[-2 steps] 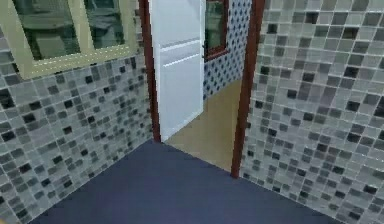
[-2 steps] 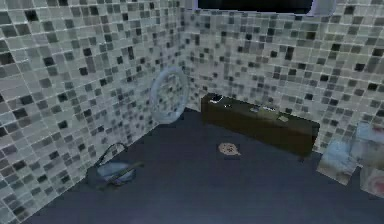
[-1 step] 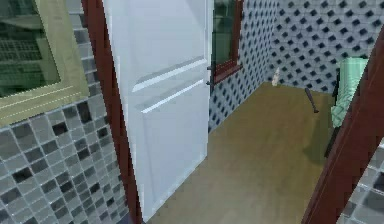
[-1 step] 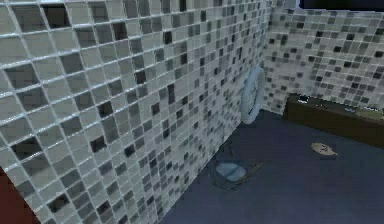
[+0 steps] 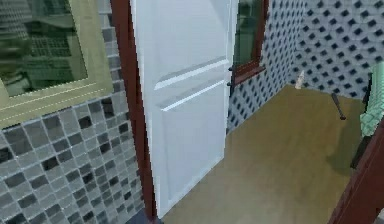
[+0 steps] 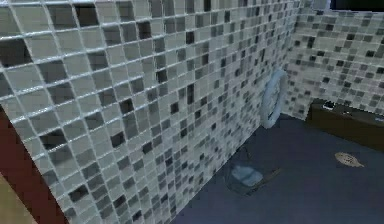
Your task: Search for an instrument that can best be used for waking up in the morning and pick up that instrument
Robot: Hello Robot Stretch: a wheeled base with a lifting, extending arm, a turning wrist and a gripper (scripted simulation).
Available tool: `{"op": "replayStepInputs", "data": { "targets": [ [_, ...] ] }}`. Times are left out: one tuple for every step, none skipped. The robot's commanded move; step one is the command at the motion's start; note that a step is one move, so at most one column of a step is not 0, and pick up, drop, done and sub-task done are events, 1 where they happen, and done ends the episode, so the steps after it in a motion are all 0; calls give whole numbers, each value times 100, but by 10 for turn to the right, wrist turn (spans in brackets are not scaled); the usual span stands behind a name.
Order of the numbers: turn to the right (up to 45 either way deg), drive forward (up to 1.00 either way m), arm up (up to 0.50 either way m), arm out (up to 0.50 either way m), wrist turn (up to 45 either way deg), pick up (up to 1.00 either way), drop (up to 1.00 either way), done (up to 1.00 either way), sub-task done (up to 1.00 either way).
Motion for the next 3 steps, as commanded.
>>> {"op": "replayStepInputs", "data": {
  "targets": [
    [0,50,0,0,0,0,0,0,0],
    [360,0,0,0,0,0,0,0,0],
    [0,45,0,0,0,0,0,0,0]
  ]
}}
